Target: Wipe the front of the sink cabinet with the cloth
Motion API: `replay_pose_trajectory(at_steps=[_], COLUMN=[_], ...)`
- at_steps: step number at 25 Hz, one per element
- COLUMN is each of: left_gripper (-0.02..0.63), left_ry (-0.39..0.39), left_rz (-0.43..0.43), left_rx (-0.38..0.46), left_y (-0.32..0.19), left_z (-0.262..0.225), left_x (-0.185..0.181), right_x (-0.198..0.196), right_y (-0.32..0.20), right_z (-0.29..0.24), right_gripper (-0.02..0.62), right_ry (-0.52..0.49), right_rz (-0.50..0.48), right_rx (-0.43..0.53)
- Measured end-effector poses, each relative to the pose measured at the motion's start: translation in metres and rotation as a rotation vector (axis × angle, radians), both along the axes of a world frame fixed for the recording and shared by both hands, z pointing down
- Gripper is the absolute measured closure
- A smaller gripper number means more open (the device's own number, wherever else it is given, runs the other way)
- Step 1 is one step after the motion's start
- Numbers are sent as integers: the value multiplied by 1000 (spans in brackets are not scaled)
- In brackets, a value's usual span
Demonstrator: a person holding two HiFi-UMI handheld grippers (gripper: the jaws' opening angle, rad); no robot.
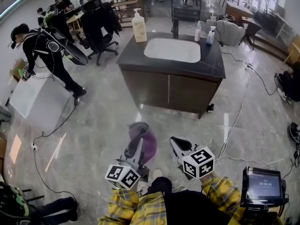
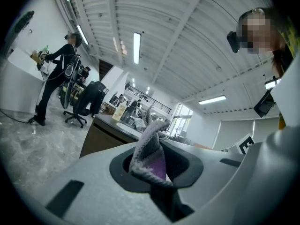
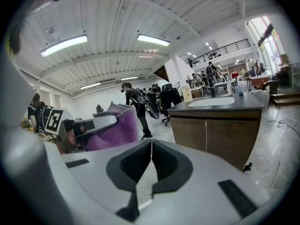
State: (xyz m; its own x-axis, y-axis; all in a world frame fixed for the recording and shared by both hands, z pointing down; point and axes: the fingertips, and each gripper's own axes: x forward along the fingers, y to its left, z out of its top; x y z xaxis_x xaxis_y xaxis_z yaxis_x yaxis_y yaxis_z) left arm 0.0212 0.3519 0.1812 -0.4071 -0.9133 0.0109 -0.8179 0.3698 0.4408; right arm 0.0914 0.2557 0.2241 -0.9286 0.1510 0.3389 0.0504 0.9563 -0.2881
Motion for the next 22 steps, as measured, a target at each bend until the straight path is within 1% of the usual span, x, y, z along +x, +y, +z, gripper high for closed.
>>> replay_pose_trajectory(at_steps=[3,10,15,18,22], left_gripper=[555,555,555,555,555], left_ry=[0,8,26,32,36], left_rz=[7,24,56,69,68], left_rx=[-7,-10,-4,-5,-1], left_y=[4,9,9,10,8], left_z=[-2,4,9,10,12], left_x=[-13,-67,-99,-113,-124], right_x=[-14,-64,-94,-104,-106], right_y=[5,11,11,13,8], right_z=[-1,7,12,9,11], right_gripper=[589,589,589,589,589], right_ry=[0,19,33,37,53], right_rz=[1,19,50,65,80], right_rx=[-2,-1,-6,1,4])
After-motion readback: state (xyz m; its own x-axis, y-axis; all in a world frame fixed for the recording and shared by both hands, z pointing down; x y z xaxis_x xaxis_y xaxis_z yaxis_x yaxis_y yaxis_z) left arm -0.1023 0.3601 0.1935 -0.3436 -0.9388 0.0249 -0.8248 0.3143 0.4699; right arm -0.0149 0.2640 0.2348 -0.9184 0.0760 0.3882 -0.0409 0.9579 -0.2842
